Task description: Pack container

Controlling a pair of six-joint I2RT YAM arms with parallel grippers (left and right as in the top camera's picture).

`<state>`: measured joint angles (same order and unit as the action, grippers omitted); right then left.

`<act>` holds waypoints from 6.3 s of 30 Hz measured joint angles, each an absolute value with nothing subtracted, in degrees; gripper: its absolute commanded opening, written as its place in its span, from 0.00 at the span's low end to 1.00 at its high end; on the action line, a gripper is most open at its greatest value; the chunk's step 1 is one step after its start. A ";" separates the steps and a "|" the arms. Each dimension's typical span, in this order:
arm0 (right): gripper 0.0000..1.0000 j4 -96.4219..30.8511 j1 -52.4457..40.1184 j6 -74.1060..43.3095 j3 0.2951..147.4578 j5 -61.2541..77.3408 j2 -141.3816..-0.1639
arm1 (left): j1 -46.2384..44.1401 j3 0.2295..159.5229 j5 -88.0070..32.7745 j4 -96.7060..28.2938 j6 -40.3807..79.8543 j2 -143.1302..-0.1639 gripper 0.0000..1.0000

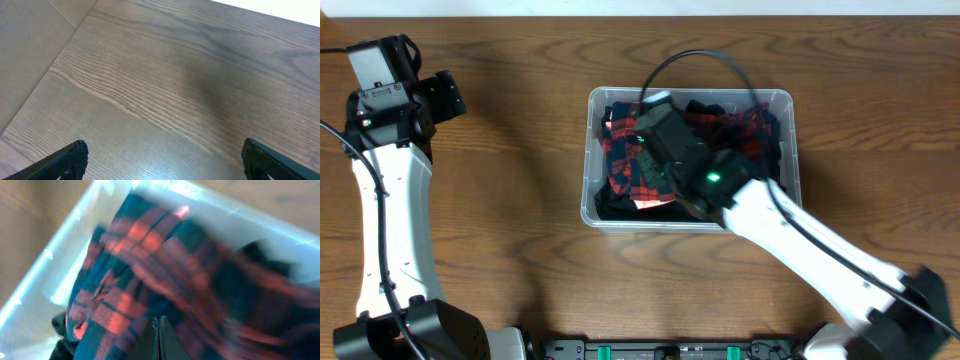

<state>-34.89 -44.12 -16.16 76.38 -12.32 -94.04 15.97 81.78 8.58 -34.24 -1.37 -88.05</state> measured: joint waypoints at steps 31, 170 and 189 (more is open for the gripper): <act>0.02 -46.92 -31.20 -8.45 85.25 -23.38 -81.71 | 15.97 81.78 8.58 -34.24 -1.37 -88.03 0.98; 0.99 -13.13 -24.01 -0.73 19.75 2.22 -10.46 | 15.97 81.78 8.60 -34.22 -1.37 -88.03 0.98; 0.99 8.01 -19.20 0.01 0.43 0.40 -1.08 | 15.97 81.78 8.58 -34.26 -1.37 -88.03 0.98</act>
<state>8.01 -19.20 0.01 0.43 0.40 -1.08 15.97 81.78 8.58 -34.26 -1.37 -88.03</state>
